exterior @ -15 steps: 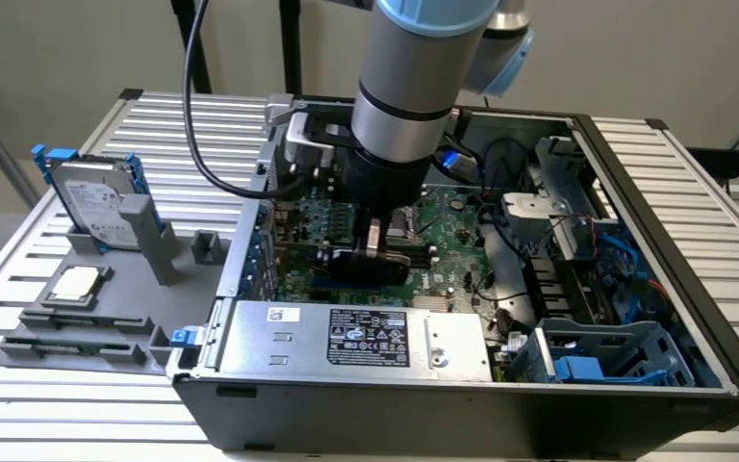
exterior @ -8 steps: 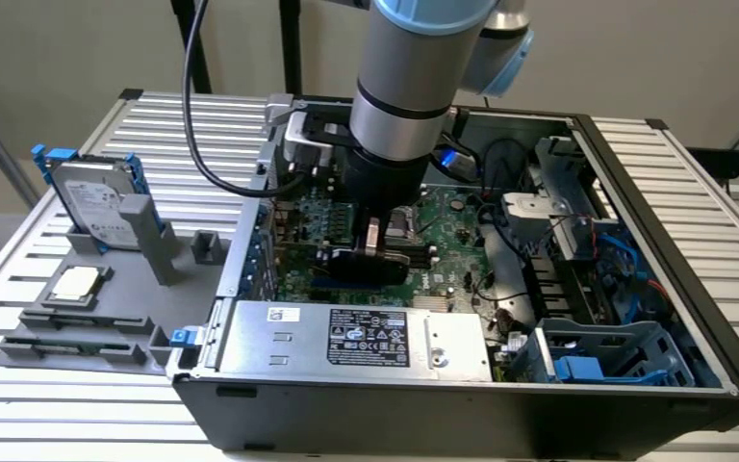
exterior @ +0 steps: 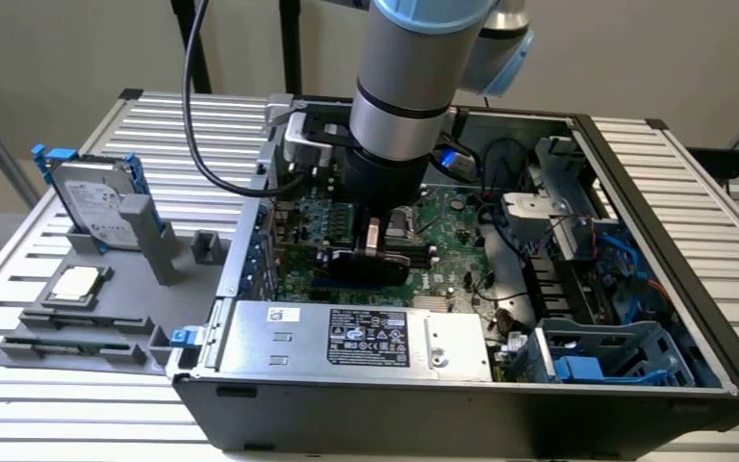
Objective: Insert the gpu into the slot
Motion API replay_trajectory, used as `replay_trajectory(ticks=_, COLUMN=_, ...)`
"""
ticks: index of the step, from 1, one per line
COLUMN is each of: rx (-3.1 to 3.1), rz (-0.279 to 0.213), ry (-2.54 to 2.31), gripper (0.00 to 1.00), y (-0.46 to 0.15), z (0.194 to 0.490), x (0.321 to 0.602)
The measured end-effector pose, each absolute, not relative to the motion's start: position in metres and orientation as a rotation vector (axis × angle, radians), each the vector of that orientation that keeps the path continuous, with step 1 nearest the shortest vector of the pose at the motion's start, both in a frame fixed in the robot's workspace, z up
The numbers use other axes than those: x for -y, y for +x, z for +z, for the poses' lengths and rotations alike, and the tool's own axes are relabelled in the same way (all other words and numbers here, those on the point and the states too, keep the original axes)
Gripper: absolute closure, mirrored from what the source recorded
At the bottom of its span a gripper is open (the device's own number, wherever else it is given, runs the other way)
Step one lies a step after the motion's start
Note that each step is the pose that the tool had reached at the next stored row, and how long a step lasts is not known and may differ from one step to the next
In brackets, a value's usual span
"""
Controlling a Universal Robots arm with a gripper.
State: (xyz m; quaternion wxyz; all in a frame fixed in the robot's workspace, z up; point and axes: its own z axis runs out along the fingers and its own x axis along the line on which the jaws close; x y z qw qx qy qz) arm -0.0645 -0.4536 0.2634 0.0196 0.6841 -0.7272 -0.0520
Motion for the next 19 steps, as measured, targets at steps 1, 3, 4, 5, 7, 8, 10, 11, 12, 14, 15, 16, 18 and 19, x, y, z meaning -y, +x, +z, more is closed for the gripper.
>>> replay_trajectory(ticks=1, rx=2.255, rz=-0.161, ry=2.124, gripper=0.74, y=-0.0645, z=0.2634, x=0.4536)
replay_trajectory(ticks=3, rx=2.252, rz=-0.161, ry=2.128, gripper=0.74, y=-0.0645, z=0.2634, x=0.4536)
replay_trajectory(ticks=4, rx=2.250, rz=-0.161, ry=2.130, gripper=0.74, y=-0.0645, z=0.2634, x=0.4536)
replay_trajectory(ticks=5, rx=2.248, rz=-0.161, ry=2.131, gripper=0.74, y=-0.0645, z=0.2634, x=0.4535)
replay_trajectory(ticks=7, rx=2.244, rz=-0.160, ry=2.135, gripper=0.74, y=-0.0645, z=0.2634, x=0.4531)
replay_trajectory(ticks=8, rx=2.243, rz=-0.160, ry=2.136, gripper=0.74, y=-0.0645, z=0.2634, x=0.4528)
replay_trajectory(ticks=10, rx=2.241, rz=-0.160, ry=2.138, gripper=0.74, y=-0.0645, z=0.2634, x=0.4523)
replay_trajectory(ticks=11, rx=2.241, rz=-0.161, ry=2.139, gripper=0.74, y=-0.0645, z=0.2634, x=0.4521)
replay_trajectory(ticks=12, rx=2.240, rz=-0.161, ry=2.139, gripper=0.74, y=-0.0645, z=0.2634, x=0.4520)
replay_trajectory(ticks=14, rx=2.239, rz=-0.161, ry=2.140, gripper=0.74, y=-0.0645, z=0.2633, x=0.4517)
replay_trajectory(ticks=15, rx=2.239, rz=-0.160, ry=2.141, gripper=0.74, y=-0.0645, z=0.2633, x=0.4516)
replay_trajectory(ticks=16, rx=2.238, rz=-0.160, ry=2.141, gripper=0.74, y=-0.0647, z=0.2634, x=0.4516)
replay_trajectory(ticks=18, rx=2.237, rz=-0.160, ry=2.142, gripper=0.74, y=-0.0650, z=0.2633, x=0.4516)
replay_trajectory(ticks=19, rx=2.236, rz=-0.160, ry=2.143, gripper=0.74, y=-0.0652, z=0.2633, x=0.4515)
